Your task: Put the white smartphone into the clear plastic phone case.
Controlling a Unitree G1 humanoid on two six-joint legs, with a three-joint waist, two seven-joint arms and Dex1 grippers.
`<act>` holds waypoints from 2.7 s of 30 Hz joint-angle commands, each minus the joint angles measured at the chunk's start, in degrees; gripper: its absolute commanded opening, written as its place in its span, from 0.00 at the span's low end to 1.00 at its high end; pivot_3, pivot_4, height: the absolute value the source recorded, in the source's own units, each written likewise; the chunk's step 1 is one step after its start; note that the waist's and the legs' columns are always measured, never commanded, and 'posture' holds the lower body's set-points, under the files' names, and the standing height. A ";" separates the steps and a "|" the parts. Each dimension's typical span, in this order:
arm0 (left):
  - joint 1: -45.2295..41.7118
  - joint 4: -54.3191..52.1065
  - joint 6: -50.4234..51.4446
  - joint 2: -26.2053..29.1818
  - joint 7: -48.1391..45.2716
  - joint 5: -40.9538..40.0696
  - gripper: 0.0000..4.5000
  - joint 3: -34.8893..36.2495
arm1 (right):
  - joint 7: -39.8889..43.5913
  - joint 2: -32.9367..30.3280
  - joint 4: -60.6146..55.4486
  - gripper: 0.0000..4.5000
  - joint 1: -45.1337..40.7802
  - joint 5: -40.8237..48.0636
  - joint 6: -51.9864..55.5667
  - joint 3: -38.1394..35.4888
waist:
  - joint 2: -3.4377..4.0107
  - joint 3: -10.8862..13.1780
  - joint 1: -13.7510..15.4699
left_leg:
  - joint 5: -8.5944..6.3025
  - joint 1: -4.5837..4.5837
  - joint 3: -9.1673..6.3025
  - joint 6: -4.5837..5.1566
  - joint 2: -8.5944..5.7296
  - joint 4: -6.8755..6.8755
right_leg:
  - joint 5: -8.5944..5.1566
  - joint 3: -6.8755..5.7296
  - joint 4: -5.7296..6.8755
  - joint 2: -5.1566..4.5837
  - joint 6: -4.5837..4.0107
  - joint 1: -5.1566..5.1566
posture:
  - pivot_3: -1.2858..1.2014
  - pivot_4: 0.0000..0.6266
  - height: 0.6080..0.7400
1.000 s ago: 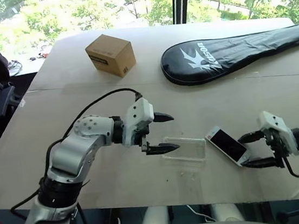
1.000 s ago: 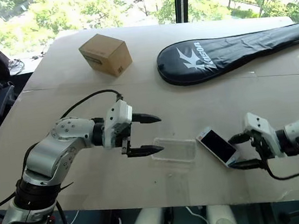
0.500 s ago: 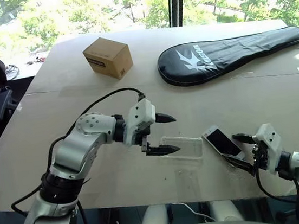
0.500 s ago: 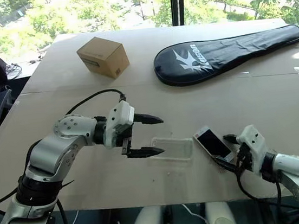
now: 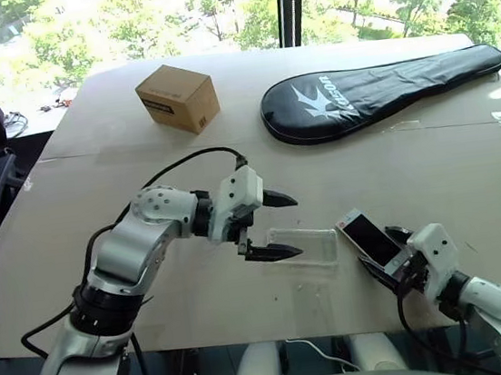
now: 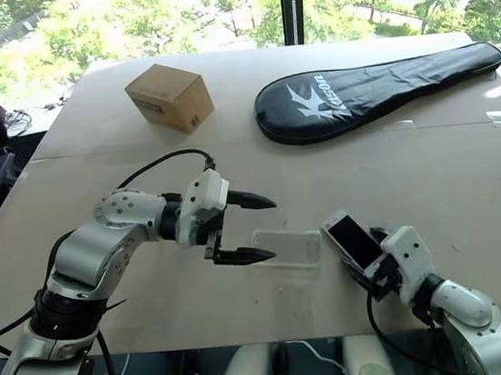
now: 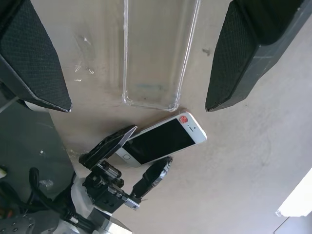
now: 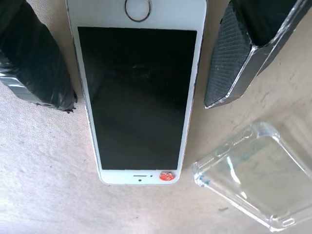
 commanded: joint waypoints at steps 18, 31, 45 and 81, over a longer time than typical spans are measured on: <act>-0.78 1.08 -2.07 -0.59 -0.10 0.45 0.80 1.19 | 12.60 -8.70 7.81 0.65 -8.49 4.36 -7.80 -1.96 | 0.15 0.11 -0.22 | -0.10 0.00 0.05 0.19 -0.01 0.01 | 0.04 0.04 -0.01 0.02 -0.05 -0.02 | 0.52 0.24 1.00; -0.73 4.66 -6.43 -3.59 3.66 3.05 0.01 1.72 | 27.54 -18.70 5.79 0.65 -24.32 5.19 -6.21 5.45 | 0.61 0.61 0.15 | 0.01 -0.23 -0.12 -0.02 -0.03 -0.12 | 0.04 -0.09 -0.12 0.03 -0.05 -0.18 | 0.52 0.24 1.00; 2.50 9.75 -10.40 -7.29 2.71 7.71 0.01 -5.28 | 25.74 -22.26 1.70 0.65 -27.65 -0.56 2.78 13.15 | 0.61 0.63 0.32 | 0.02 -0.24 -0.18 -0.04 -0.04 -0.11 | 0.04 -0.15 -0.13 0.01 -0.05 -0.17 | 0.52 0.24 1.00; 3.40 15.95 -11.67 -6.90 0.63 19.43 0.00 -15.14 | 27.63 -27.41 -9.34 0.97 -23.59 19.23 24.97 -1.95 | 0.56 0.53 1.32 | 0.01 -0.16 -0.25 -0.02 -0.06 -0.09 | 0.04 -0.23 -0.15 -0.06 -0.04 -0.03 | 0.52 0.24 1.00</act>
